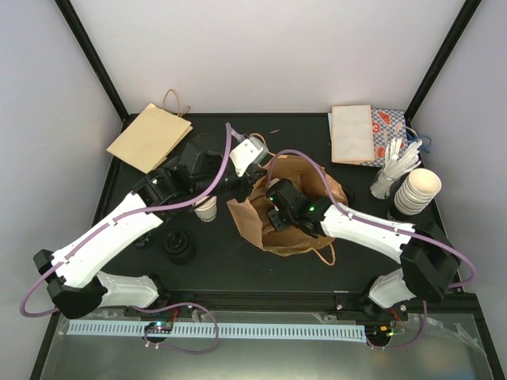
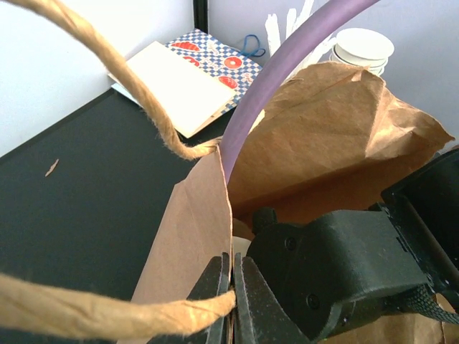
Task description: Pack the takeout coffee
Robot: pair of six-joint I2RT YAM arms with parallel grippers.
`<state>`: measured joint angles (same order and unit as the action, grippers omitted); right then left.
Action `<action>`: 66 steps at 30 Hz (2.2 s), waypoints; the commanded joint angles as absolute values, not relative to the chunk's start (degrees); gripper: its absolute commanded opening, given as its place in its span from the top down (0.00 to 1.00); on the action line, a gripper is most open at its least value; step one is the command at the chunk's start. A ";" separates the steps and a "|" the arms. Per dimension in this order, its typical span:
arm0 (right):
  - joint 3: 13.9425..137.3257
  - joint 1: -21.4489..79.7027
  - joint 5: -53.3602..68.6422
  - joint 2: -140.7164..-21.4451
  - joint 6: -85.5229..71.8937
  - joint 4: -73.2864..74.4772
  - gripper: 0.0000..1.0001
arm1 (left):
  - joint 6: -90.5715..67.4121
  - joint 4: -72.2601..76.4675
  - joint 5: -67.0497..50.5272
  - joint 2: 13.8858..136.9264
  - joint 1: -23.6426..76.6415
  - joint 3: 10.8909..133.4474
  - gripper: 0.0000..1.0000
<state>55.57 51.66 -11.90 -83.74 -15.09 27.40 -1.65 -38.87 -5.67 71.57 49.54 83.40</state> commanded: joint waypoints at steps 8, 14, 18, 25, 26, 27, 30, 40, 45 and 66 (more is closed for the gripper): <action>54.13 51.39 -15.13 -85.33 -15.87 28.36 0.66 | -0.80 -32.26 -14.11 66.27 50.63 83.10 0.98; 52.74 51.33 -17.69 -82.51 -16.23 25.87 0.66 | 1.46 -32.17 -16.13 65.24 50.67 81.02 0.98; 49.39 52.60 -19.81 -79.40 -13.91 19.41 0.66 | 3.69 -31.92 -17.79 65.54 51.00 80.17 0.99; 45.78 54.44 -24.94 -78.48 -13.34 15.80 0.66 | 10.21 -30.73 -18.31 64.83 53.38 76.39 0.99; 45.15 54.84 -25.85 -78.51 -13.77 15.44 0.66 | 11.37 -30.32 -18.46 64.38 53.88 75.23 0.98; 44.21 55.11 -26.55 -78.35 -14.40 14.84 0.65 | 12.45 -29.65 -18.83 63.74 54.29 74.04 0.98; 40.90 55.58 -27.86 -77.38 -16.58 12.02 0.66 | 14.63 -28.16 -19.71 62.27 55.53 70.68 0.98; 33.53 61.79 -32.39 -78.33 -20.75 2.68 0.65 | 17.18 -28.64 -23.24 59.36 57.80 66.68 0.98; 32.06 62.14 -33.07 -77.96 -21.07 -0.11 0.65 | 16.54 -27.05 -21.93 58.16 57.98 67.24 0.98; 34.54 61.84 -33.38 -79.09 -18.95 -3.03 0.63 | 21.00 -29.16 -29.78 59.05 58.54 71.87 0.98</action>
<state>33.06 62.28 -34.33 -77.19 -18.92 -2.70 18.55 -31.64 -19.51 60.75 56.31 68.64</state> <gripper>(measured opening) 0.373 0.019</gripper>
